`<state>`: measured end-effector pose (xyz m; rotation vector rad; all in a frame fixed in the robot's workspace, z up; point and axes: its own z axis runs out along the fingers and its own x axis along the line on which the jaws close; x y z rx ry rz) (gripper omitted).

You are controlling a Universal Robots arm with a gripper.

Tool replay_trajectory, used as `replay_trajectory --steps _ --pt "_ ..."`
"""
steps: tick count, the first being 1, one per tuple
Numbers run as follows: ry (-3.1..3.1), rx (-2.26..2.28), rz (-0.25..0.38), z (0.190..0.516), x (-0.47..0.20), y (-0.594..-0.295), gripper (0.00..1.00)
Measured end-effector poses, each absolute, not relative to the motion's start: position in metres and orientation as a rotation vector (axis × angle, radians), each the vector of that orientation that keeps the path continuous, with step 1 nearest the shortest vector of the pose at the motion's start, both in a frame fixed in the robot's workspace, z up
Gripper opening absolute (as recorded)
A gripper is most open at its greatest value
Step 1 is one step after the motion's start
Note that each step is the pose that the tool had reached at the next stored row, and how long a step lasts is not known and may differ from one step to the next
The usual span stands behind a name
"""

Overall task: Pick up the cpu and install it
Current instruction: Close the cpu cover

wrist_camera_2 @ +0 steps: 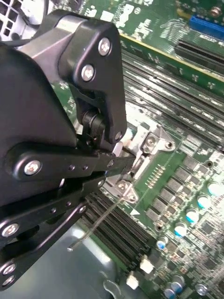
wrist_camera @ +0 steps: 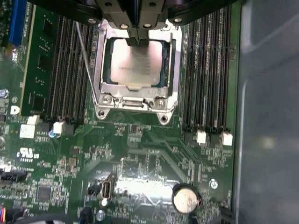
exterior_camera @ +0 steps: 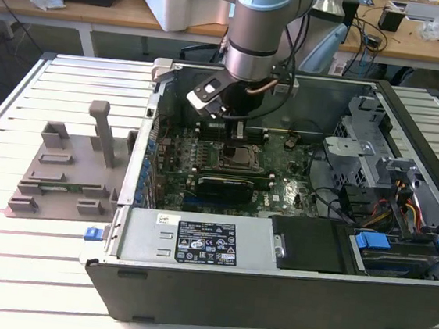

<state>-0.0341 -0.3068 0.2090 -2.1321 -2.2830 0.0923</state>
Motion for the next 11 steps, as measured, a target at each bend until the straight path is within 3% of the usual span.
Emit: replay_trajectory --steps 11 --pt "-2.282 -2.131 0.092 0.223 -0.011 -0.307 0.11"
